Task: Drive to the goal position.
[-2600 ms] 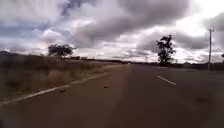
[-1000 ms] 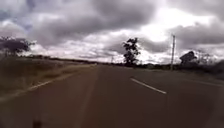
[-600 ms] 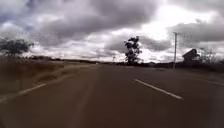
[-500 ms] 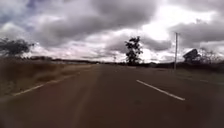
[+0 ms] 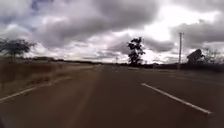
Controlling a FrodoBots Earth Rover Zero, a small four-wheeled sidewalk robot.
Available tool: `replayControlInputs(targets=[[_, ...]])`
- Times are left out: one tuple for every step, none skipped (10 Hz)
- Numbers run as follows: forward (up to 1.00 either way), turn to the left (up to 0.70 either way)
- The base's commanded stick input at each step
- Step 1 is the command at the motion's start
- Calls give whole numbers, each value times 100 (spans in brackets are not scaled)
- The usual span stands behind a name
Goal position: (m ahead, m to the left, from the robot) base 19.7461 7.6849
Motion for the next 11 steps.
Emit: replayControlInputs(targets=[[100,-36],[100,-26],[100,-5],[100,4],[100,4],[100,4],[100,4],[100,-12],[100,-33],[100,4],[100,4]])
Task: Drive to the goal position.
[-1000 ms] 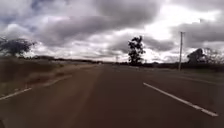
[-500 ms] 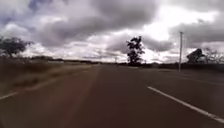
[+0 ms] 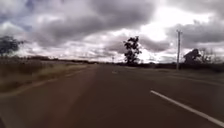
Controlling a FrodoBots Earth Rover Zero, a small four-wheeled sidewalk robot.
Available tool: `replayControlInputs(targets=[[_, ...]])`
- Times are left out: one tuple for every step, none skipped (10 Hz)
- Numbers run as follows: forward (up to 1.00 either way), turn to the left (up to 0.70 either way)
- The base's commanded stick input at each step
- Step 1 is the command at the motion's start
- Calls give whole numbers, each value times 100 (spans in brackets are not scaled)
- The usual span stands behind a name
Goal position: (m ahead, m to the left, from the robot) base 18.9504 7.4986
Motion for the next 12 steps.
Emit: replayControlInputs(targets=[[100,4],[100,4],[100,4],[100,-34],[100,-3],[100,4],[100,4],[100,4],[100,4],[100,-36],[100,-36],[100,-36]])
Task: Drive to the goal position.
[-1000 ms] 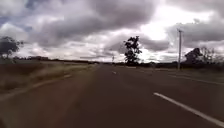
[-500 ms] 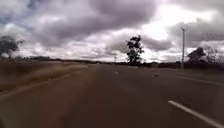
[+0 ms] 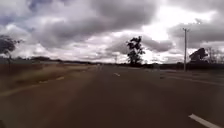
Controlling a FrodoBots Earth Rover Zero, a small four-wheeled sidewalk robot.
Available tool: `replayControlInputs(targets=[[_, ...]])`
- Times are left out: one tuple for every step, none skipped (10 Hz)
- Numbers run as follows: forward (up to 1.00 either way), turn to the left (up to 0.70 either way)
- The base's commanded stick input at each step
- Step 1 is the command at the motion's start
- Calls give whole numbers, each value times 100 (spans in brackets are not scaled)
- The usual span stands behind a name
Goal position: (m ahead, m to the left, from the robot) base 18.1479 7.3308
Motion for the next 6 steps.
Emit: replayControlInputs(targets=[[100,-36],[100,-36],[100,-36],[100,4],[100,4],[100,4]])
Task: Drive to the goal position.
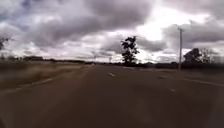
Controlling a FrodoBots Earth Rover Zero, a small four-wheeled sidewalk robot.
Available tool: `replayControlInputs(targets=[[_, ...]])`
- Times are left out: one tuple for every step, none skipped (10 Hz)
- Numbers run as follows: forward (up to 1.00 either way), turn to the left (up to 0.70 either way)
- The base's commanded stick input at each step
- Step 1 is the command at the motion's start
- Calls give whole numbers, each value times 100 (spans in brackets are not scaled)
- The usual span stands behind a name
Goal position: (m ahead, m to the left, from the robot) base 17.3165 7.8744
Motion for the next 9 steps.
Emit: replayControlInputs(targets=[[100,4],[100,-8],[100,-29],[100,-36],[100,-36],[100,4],[100,4],[100,4],[100,4]])
